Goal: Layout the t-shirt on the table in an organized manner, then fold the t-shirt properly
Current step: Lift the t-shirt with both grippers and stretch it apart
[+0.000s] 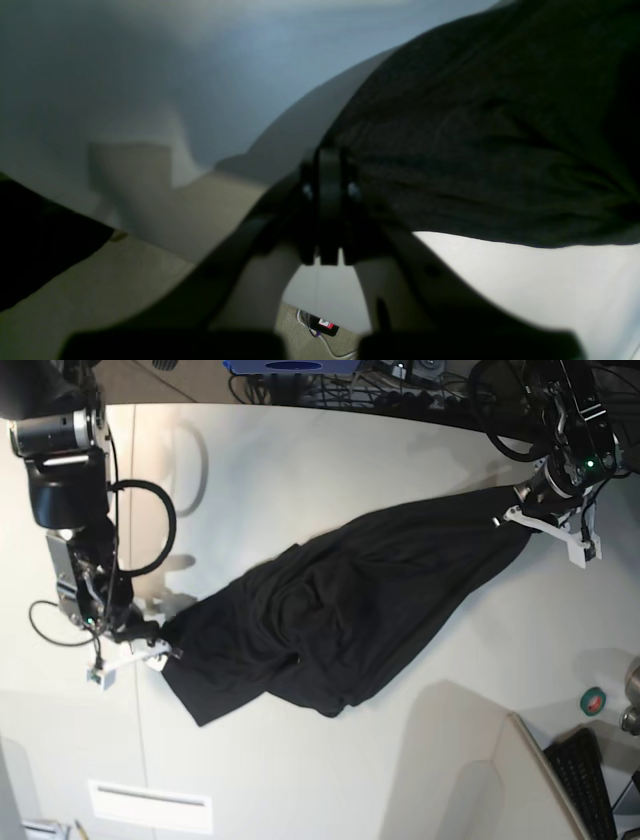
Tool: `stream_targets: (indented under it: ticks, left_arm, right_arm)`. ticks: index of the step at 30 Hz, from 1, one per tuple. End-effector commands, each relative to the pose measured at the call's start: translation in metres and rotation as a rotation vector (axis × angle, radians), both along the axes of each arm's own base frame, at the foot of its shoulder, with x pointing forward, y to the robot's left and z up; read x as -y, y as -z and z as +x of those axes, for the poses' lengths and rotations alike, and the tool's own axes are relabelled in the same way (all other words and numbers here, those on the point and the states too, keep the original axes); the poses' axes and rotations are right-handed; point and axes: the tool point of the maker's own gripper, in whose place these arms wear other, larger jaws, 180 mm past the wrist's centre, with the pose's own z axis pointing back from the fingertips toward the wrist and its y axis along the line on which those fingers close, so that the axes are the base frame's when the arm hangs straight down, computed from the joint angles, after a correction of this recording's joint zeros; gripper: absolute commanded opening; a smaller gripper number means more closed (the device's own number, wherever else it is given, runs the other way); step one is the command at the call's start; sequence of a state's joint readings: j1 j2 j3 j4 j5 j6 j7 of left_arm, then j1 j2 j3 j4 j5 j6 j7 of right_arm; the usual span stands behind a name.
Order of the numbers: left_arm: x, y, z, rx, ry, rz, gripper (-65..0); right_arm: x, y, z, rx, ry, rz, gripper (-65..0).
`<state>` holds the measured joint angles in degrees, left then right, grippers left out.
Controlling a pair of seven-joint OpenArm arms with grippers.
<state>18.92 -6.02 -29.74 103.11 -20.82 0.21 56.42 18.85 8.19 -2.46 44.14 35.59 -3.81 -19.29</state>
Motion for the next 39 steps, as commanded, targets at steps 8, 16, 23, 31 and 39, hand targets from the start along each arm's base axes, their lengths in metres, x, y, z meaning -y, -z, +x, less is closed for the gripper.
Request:
stream_targets:
  ticks: [8,16,23,31,39]
  left_arm:
    - [-0.004,-0.008,0.006,0.028,0.003,0.019,-65.0]
    - [-0.008,-0.014,0.007,0.041,0.003,0.036,-65.0]
    - [-0.010,-0.047,0.017,0.111,0.044,0.094,-65.0]
    - [-0.006,-0.091,0.076,0.203,0.058,0.066,-65.0]
    - [0.055,-0.138,0.197,0.348,0.221,-0.010,-65.0]
  right_arm:
    - [-0.034,0.001,0.004,-0.010,-0.033,0.075,-49.4]
    - [-0.022,-0.017,-0.024,0.044,-0.068,0.054,-65.0]
    - [-0.012,-0.098,-0.087,0.201,-0.070,-0.032,-65.0]
    - [0.043,-0.198,-0.082,0.425,0.057,-0.133,-65.0]
    - [0.108,-0.237,0.002,0.417,0.210,-0.077,-65.0]
